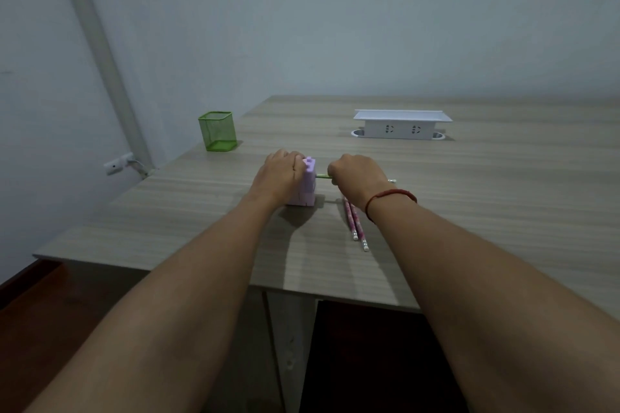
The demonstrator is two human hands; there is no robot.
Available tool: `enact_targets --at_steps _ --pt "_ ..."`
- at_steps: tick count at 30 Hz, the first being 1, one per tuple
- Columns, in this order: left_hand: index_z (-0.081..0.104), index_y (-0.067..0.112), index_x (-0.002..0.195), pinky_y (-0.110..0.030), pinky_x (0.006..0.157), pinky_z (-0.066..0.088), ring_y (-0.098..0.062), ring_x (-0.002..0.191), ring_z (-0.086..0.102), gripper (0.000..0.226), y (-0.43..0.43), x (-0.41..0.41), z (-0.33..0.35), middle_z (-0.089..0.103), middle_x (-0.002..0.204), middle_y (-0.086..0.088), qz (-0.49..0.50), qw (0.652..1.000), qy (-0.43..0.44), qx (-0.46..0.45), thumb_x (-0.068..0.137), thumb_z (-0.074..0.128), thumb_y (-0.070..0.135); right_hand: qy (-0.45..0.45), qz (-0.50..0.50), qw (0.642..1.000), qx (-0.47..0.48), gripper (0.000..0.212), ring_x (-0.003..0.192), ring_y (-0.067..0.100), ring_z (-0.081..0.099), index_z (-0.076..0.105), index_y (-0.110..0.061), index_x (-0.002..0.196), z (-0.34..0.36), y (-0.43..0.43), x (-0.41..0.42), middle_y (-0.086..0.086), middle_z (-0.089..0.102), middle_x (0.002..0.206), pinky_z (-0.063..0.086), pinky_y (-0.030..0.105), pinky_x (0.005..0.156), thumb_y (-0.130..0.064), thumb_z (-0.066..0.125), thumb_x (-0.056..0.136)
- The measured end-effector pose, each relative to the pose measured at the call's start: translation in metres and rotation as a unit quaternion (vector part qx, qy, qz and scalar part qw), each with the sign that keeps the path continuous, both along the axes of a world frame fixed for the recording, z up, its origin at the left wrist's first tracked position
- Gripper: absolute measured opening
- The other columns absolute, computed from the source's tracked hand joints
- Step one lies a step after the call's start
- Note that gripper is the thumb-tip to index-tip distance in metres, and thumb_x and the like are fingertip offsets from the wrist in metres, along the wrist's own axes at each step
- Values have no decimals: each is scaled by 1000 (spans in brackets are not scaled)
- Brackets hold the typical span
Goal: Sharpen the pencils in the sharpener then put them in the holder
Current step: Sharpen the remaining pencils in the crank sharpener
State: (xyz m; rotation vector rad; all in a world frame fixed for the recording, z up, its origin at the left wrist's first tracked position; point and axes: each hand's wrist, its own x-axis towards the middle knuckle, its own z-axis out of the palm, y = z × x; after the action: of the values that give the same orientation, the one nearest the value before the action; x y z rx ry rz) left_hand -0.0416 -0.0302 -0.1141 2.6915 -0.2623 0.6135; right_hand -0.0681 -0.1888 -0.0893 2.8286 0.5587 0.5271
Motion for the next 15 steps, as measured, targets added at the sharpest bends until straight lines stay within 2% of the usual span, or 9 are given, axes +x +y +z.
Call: enact_targets --at_steps 6,10,15 --pt "56 7 115 -38 100 37 -31 114 48 33 1 1 4 58 122 -15 12 999 40 4 101 29 20 -8 -48 998 41 26 107 38 62 62 -1 115 -2 -28 -7 20 64 114 50 42 86 3 48 94" --pt "56 6 113 -39 99 36 -31 114 48 33 3 0 3 58 120 -14 31 998 46 -29 101 29 20 2 -101 991 82 22 101 34 64 65 -5 114 -9 -56 -10 16 65 109 51 37 83 -4 54 96" --pt "57 6 108 -40 96 38 -32 110 51 30 -7 -15 6 60 113 -16 27 999 13 -26 101 31 20 5 -117 985 126 19 98 33 64 66 -6 111 -4 -61 -17 16 66 106 51 36 80 -5 56 95"
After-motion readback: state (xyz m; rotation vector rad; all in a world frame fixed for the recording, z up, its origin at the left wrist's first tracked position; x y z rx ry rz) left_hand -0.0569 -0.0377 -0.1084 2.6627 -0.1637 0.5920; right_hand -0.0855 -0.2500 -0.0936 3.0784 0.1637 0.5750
